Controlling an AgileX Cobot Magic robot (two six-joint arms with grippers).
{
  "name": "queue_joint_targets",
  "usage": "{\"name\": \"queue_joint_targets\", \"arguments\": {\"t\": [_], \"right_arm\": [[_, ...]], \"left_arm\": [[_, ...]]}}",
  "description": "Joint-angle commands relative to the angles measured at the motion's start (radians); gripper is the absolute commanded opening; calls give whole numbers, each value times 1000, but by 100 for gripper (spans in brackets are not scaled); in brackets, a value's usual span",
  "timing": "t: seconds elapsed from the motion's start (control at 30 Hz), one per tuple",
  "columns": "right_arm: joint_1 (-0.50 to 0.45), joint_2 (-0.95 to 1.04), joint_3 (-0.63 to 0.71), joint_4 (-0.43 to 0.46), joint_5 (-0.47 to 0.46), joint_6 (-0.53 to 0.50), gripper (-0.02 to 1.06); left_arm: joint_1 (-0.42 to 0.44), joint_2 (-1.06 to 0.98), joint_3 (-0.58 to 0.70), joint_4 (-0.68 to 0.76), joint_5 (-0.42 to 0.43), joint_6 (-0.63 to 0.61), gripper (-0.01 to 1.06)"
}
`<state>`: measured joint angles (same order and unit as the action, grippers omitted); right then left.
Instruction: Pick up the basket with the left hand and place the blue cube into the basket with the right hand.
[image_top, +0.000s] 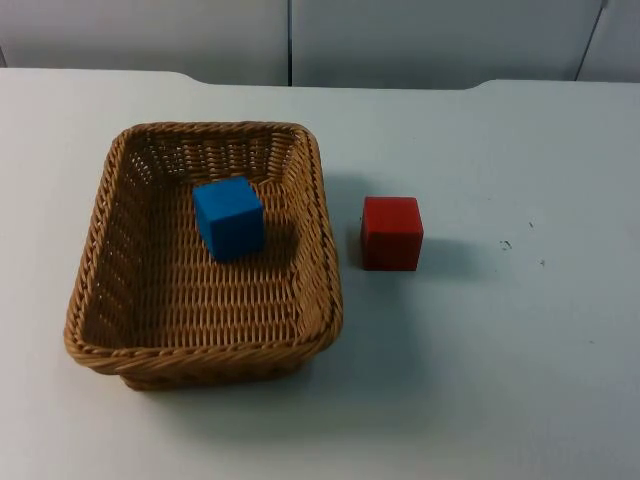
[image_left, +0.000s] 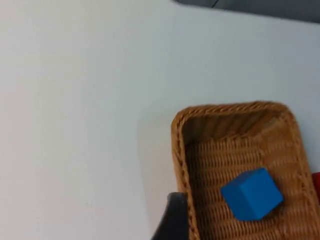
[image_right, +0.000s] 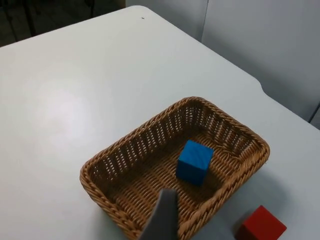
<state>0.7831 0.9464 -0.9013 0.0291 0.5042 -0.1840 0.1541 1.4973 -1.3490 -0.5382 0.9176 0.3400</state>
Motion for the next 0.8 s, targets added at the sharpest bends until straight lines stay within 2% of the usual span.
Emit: {"name": "queue_joint_targets", "arguments": {"t": [0.0, 0.27, 0.37, 0.5, 0.53, 0.63, 0.77], "right_arm": [[4, -4, 5, -2, -17, -7, 77], [4, -4, 5, 2, -17, -7, 77], [4, -4, 5, 2, -17, -7, 77], [4, -4, 5, 8, -11, -7, 77], [4, -4, 5, 8, -11, -7, 77], [4, -4, 5, 24, 7, -7, 77], [4, -4, 5, 28, 36, -8, 77]], "left_arm": [[2, -83, -1, -1, 10, -7, 72], [2, -302, 1, 18, 84, -7, 72], [2, -385, 31, 20, 84, -2, 72], [2, -579, 212, 23, 35, 28, 72], [2, -579, 212, 23, 35, 28, 72], [2, -721, 368, 60, 6, 28, 72], [2, -870, 504, 100, 5, 23, 72]]}}
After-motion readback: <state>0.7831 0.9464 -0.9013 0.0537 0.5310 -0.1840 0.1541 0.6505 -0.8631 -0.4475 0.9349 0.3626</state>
